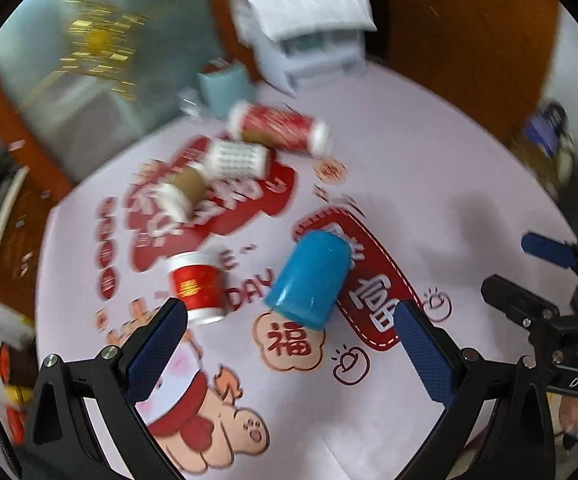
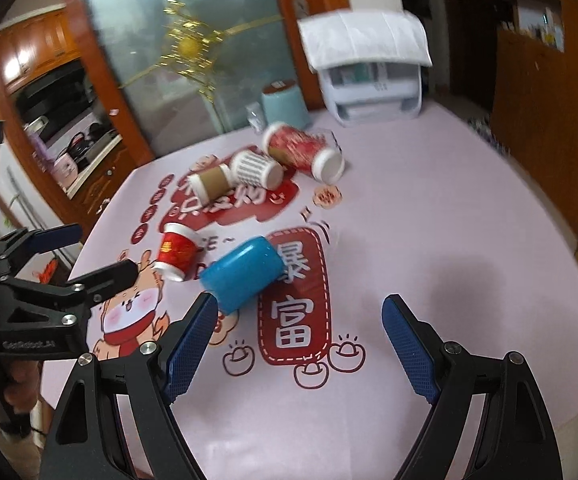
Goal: Flip cup upside down
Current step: 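Move the left tool to the blue cup and close around its body, then lift the blue cup with the left tool and rotate it upright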
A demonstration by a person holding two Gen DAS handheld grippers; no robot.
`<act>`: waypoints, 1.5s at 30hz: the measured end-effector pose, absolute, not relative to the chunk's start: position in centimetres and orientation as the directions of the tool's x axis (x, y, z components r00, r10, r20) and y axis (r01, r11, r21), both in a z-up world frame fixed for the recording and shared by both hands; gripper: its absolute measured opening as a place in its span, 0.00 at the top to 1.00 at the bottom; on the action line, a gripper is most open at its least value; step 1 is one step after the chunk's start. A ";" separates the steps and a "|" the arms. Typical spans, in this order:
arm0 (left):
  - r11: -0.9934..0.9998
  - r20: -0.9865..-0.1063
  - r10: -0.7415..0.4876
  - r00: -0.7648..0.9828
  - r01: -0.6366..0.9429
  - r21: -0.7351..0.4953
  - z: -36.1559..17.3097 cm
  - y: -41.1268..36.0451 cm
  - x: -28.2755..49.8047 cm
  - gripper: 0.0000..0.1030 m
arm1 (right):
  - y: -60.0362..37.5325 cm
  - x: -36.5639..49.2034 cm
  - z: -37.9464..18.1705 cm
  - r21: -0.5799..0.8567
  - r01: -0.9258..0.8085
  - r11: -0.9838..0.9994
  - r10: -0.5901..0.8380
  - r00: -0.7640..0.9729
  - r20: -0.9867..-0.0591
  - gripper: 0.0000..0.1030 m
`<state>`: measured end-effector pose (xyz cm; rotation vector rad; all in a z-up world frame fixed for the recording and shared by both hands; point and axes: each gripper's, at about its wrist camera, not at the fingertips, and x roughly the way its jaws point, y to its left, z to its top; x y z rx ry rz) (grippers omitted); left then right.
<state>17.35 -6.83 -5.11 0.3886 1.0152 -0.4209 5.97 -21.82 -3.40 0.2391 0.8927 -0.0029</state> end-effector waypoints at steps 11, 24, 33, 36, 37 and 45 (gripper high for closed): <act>0.763 -0.978 -0.061 0.200 0.641 0.084 -14.5 -11.0 24.6 0.11 | -26.2 13.0 -12.3 0.277 0.206 0.938 0.145 0.494 -0.857 0.17; 0.696 -0.992 0.056 0.114 0.708 0.121 -19.4 -13.6 26.5 0.30 | -26.5 13.6 -15.9 0.275 0.245 0.930 0.151 0.427 -0.891 0.17; 0.726 -0.993 0.038 0.108 0.680 0.102 -19.7 -13.1 27.3 0.31 | -27.0 13.1 -16.4 0.279 0.266 0.923 0.150 0.421 -0.895 0.17; 0.755 -0.990 0.054 0.133 0.644 0.127 -19.6 -12.6 27.4 0.32 | -27.0 13.0 -16.5 0.276 0.263 0.924 0.149 0.419 -0.896 0.17; 0.766 -0.989 0.058 0.135 0.629 0.131 -19.6 -12.4 27.3 0.32 | -26.9 12.9 -16.5 0.279 0.262 0.924 0.151 0.419 -0.895 0.17; 0.847 -0.993 0.049 0.107 0.522 0.098 -19.0 -9.8 26.5 0.32 | -26.9 12.5 -16.0 0.285 0.261 0.922 0.155 0.428 -0.891 0.17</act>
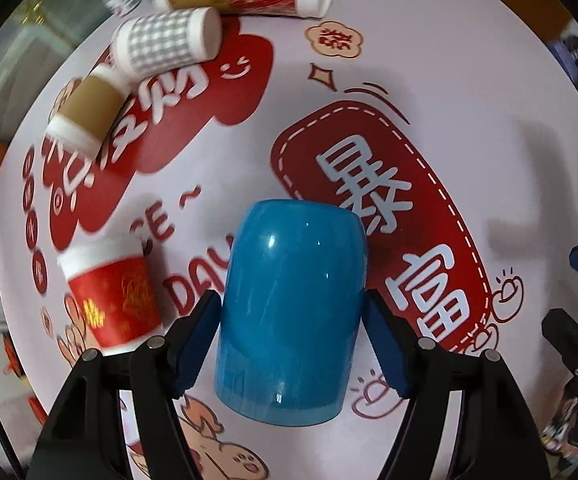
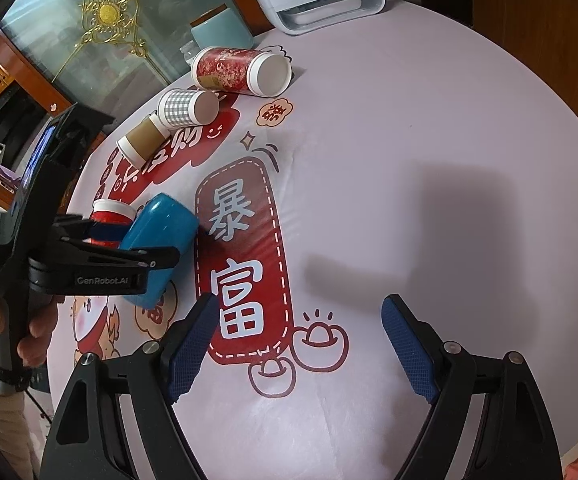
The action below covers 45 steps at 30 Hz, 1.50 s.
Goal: Flip cup upside down
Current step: 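Lift the blue cup with the left tool and rotate it upright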
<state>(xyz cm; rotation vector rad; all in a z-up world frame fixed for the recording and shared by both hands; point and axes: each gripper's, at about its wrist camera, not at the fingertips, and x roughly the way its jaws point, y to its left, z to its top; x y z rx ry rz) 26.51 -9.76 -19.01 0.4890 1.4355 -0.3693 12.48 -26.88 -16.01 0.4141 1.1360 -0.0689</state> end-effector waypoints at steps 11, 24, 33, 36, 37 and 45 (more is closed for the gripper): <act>0.937 -0.994 0.008 0.108 0.347 0.046 -17.0 -7.0 21.9 0.32 | -26.1 11.3 -15.1 0.296 0.237 0.925 0.169 0.440 -0.882 0.18; 0.993 -0.990 -0.074 0.118 0.095 -0.062 -16.0 -5.4 15.2 0.32 | -25.7 7.9 -13.2 0.294 0.199 0.935 0.176 0.460 -0.871 0.18; 0.995 -0.984 -0.079 0.157 -0.044 -0.087 -18.0 -4.4 13.5 0.32 | -25.1 6.2 -14.4 0.269 0.184 0.945 0.169 0.430 -0.887 0.18; 0.992 -0.984 -0.087 0.153 -0.081 -0.100 -18.5 -4.2 13.0 0.32 | -25.0 5.8 -14.7 0.256 0.181 0.950 0.160 0.423 -0.892 0.18; 0.991 -0.985 -0.089 0.150 -0.090 -0.104 -18.7 -4.2 12.9 0.32 | -24.9 5.7 -14.8 0.254 0.182 0.950 0.158 0.421 -0.893 0.18; 0.992 -0.986 -0.068 0.153 -0.094 -0.083 -18.9 -4.5 12.6 0.30 | -24.9 5.5 -16.1 0.240 0.189 0.952 0.150 0.393 -0.907 0.18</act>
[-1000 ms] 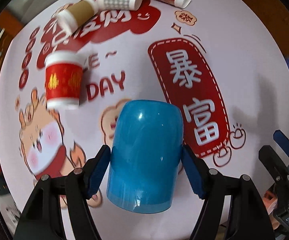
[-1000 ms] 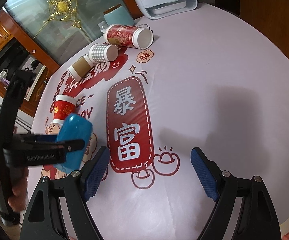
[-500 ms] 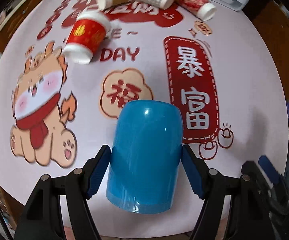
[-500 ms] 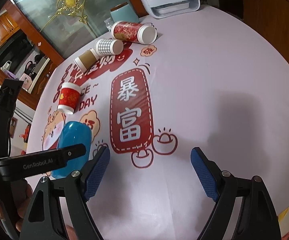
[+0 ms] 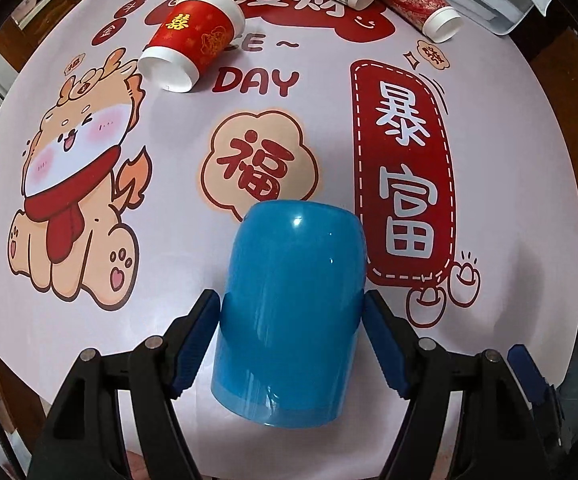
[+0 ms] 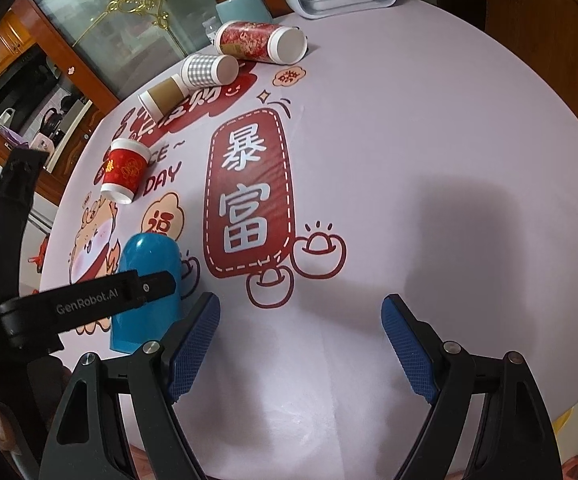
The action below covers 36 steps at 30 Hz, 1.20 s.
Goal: Flip cup upside down
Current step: 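Lift the blue cup with the left tool and rotate it upright, then bring the right tool to the blue cup and grasp it from the left tool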
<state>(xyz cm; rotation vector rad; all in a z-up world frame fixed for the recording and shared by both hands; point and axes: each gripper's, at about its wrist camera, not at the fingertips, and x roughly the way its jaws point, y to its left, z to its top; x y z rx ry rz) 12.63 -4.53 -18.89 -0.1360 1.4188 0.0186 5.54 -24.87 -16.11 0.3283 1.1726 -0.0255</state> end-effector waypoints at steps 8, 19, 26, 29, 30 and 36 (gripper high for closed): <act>0.992 -0.985 -0.111 0.135 -0.038 -0.117 -18.4 -5.1 13.2 0.22 | -23.9 5.7 -16.4 0.236 0.167 0.957 0.157 0.383 -0.910 0.17; 0.983 -0.975 -0.176 0.138 0.067 -0.168 -14.9 -3.1 12.6 0.22 | -23.2 6.3 -16.0 0.272 0.137 0.953 0.205 0.369 -0.906 0.18; 0.966 -0.963 -0.215 0.163 0.179 -0.185 -12.7 -0.2 11.1 0.27 | -22.3 7.2 -16.0 0.344 0.107 0.933 0.292 0.338 -0.895 0.18; 0.964 -0.963 -0.202 0.181 0.209 -0.164 -12.5 0.9 10.5 0.27 | -21.5 7.9 -16.3 0.386 0.088 0.918 0.344 0.302 -0.889 0.18; 0.964 -0.961 -0.201 0.190 0.215 -0.159 -12.5 1.3 10.3 0.27 | -21.2 8.2 -16.4 0.398 0.081 0.914 0.360 0.291 -0.886 0.18; 0.956 -0.921 -0.258 0.292 0.215 -0.200 -12.3 3.6 9.6 0.27 | -19.4 9.4 -16.5 0.465 0.047 0.884 0.444 0.228 -0.866 0.18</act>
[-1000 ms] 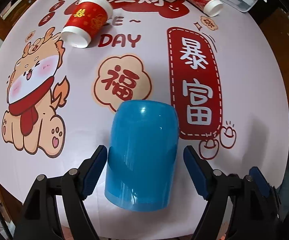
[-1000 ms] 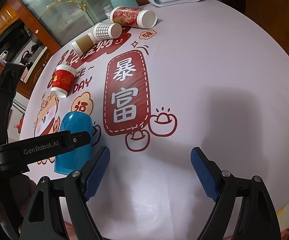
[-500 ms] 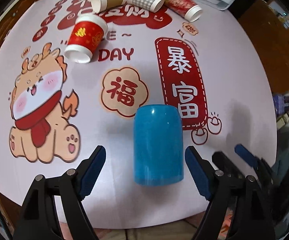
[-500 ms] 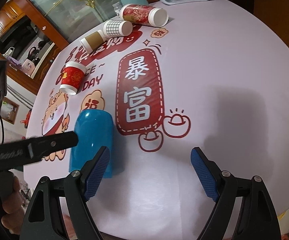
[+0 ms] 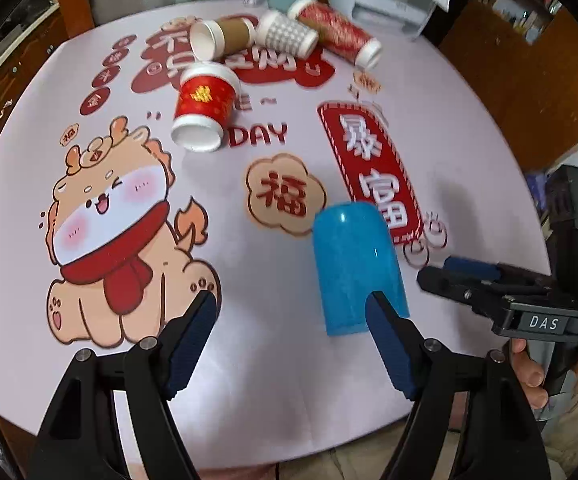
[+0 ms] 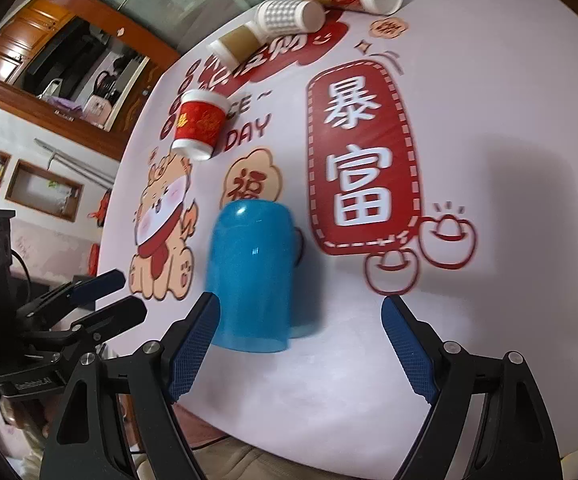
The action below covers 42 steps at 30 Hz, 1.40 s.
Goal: Flip cup upside down
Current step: 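Bring the right tool to the blue cup and grasp it from the left tool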
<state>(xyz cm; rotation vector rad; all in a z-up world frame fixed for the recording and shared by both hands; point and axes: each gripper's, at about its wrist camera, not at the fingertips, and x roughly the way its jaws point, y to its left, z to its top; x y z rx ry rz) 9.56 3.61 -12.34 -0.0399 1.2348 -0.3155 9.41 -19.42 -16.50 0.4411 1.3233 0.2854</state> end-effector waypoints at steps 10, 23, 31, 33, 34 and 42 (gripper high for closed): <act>0.955 -0.924 -0.271 0.269 0.199 -0.222 -14.8 6.1 10.4 0.27 | -17.9 12.1 -19.1 0.515 0.054 0.856 0.506 0.118 -0.854 0.18; 0.961 -0.936 -0.265 0.233 0.149 -0.234 -17.0 7.9 11.7 0.27 | -15.2 14.8 -22.0 0.589 0.064 0.805 0.588 0.032 -0.808 0.30; 0.958 -0.939 -0.277 0.202 0.129 -0.255 -17.8 8.7 12.0 0.27 | -13.5 16.0 -23.6 0.645 0.094 0.758 0.650 -0.038 -0.759 0.34; 0.958 -0.939 -0.279 0.200 0.130 -0.257 -17.9 8.8 11.9 0.27 | -13.2 16.2 -24.1 0.663 0.095 0.742 0.669 -0.054 -0.741 0.38; 0.958 -0.939 -0.279 0.199 0.129 -0.257 -17.9 8.9 11.9 0.27 | -13.0 16.2 -24.2 0.666 0.094 0.740 0.672 -0.059 -0.738 0.38; 0.957 -0.941 -0.284 0.184 0.110 -0.267 -18.5 9.0 12.1 0.27 | -12.4 15.9 -23.7 0.640 0.024 0.768 0.641 -0.034 -0.767 0.40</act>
